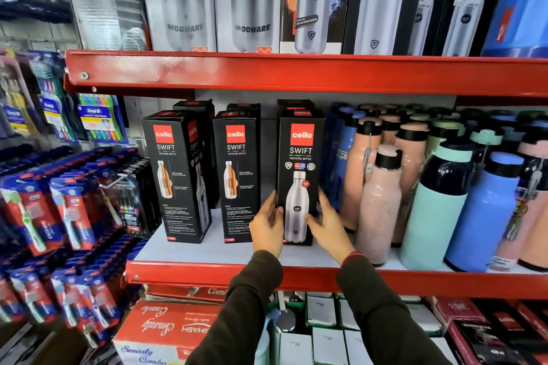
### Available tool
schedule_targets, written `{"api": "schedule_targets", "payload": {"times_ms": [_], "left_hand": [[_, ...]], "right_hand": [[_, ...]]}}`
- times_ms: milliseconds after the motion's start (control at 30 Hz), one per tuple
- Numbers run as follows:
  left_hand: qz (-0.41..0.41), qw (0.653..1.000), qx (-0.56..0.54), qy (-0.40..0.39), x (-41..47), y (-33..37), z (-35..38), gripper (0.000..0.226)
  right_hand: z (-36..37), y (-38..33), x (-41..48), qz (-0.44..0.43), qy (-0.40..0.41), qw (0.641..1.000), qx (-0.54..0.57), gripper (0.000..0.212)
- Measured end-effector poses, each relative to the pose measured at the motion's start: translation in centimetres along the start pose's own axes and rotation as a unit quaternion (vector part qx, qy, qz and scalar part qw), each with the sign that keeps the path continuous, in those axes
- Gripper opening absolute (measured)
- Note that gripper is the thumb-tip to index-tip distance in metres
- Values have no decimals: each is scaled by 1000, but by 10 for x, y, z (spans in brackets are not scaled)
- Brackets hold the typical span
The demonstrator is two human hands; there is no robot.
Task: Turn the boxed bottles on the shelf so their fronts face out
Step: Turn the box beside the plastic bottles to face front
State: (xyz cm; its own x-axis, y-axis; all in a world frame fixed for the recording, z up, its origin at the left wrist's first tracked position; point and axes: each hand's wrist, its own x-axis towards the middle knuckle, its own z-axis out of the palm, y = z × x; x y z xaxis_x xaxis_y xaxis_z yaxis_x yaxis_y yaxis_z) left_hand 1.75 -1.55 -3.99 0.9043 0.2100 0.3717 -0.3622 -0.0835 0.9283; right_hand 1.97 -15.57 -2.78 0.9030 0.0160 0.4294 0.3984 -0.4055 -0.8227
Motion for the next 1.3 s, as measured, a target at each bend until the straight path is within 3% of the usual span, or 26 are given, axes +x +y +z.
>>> {"api": "schedule_targets", "payload": {"times_ms": [267,500,1067,1300], "left_hand": [[1,999,38,21,-3,-2,2,44],[-8,999,38,24,-5,-1,2,44],[-21,999,46,2,-1,4,-2,44],[-29,998,27,-45,-4,6,-15,50]], "right_hand": [[4,0,-2,-14,-5,1000,-20,81],[6,2,-3,21,-6,1000,-4,70],[18,0,-8,45,103,993,-25,61],[28,-9,-12,49,178,982,-30,51]]}}
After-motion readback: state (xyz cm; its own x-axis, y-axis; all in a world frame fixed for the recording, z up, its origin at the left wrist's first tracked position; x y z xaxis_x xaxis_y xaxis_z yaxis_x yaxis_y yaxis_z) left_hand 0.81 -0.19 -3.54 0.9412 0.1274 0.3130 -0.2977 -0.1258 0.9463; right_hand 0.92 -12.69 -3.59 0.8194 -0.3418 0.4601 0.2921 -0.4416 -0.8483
